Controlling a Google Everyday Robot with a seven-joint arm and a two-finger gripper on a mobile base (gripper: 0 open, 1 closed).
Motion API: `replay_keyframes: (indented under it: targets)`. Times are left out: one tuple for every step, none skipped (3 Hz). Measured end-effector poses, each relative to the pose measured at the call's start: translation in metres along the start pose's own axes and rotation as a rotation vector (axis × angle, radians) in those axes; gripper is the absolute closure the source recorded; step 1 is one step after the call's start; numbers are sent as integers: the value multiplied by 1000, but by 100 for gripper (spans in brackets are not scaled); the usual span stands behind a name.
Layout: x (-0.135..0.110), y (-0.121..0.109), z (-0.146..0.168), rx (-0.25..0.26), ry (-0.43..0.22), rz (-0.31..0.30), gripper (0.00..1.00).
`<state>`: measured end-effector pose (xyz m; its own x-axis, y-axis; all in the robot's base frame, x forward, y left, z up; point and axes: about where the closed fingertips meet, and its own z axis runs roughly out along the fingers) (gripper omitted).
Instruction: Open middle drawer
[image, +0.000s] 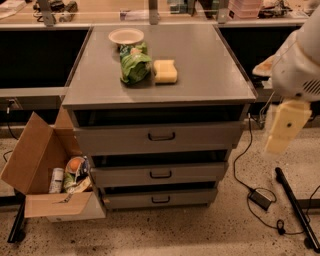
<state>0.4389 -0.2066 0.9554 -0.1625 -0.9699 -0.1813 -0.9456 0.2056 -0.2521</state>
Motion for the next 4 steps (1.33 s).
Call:
replay_keyframes:
  targets:
    - [-12,20,64,-29,30,-162,0]
    - [-11,45,141,-128,32,-245,0]
    - [-4,68,219,-266,-5,-251,0]
    - [-4,68,219,-266,-5,-251,0]
